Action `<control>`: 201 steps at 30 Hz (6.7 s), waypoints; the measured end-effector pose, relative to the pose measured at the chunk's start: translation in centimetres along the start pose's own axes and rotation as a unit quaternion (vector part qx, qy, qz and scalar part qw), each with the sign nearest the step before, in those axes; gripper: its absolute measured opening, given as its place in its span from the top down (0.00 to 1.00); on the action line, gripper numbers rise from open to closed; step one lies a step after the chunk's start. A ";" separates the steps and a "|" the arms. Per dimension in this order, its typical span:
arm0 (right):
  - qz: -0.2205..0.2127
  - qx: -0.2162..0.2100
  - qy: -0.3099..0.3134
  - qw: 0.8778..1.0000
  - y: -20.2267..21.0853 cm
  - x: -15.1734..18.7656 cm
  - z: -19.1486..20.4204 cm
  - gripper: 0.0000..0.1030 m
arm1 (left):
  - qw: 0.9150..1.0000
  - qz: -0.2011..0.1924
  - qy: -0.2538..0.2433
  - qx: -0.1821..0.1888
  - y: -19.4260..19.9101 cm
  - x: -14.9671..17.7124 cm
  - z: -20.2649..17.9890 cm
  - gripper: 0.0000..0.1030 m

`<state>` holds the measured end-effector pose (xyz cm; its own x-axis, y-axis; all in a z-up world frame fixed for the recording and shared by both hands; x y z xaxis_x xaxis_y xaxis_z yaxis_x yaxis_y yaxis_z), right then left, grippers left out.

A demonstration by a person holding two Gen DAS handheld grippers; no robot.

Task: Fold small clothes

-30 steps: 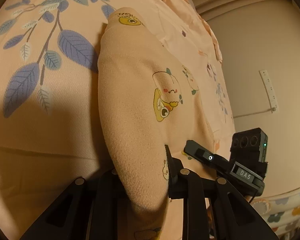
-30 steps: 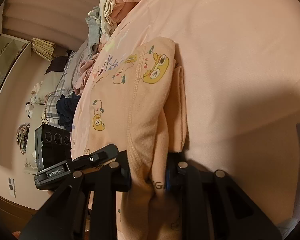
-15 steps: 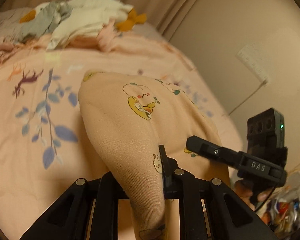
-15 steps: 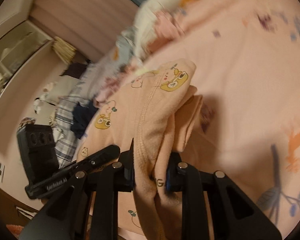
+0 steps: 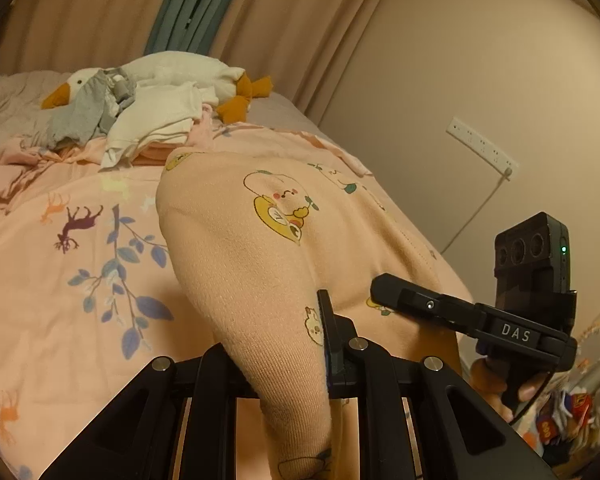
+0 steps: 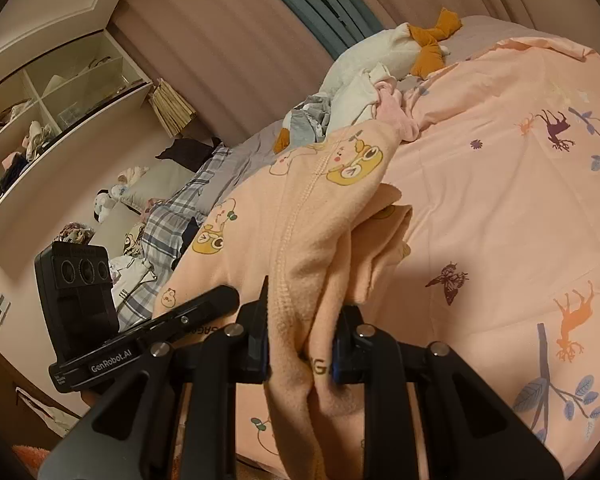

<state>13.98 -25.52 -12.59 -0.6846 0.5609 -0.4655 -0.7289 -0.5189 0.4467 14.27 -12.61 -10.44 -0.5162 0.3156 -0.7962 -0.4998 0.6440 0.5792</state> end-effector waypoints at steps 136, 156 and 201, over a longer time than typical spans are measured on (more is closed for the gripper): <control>0.176 0.133 0.004 0.975 -23.5 9.2 -3.7 0.78 | 0.980 0.139 0.063 -0.125 -5.0 12.4 16.6 0.77; 0.165 0.154 -0.011 0.974 -26.8 4.0 -5.2 0.60 | 0.977 0.137 0.105 -0.124 -7.5 11.0 21.7 0.50; 0.142 0.241 0.047 0.959 -18.9 11.3 -7.0 1.00 | 0.965 0.164 0.095 -0.180 -2.7 17.1 13.9 0.78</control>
<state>19.93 -13.89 -31.70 -0.8686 0.3698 -0.3297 -0.4405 -0.2716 0.8557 16.44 0.72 -28.00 -0.7883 0.3063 -0.5336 -0.4796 0.2374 0.8448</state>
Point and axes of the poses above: each gripper's, at about its wrist camera, not at the fingertips, and y roughly against the way its jaws point, z to its left, x to its underside, the point moved 5 cm from there along -y, roughly the way its jaws point, and after that the axes turned 15 degrees about -y, right-handed, at the moved point
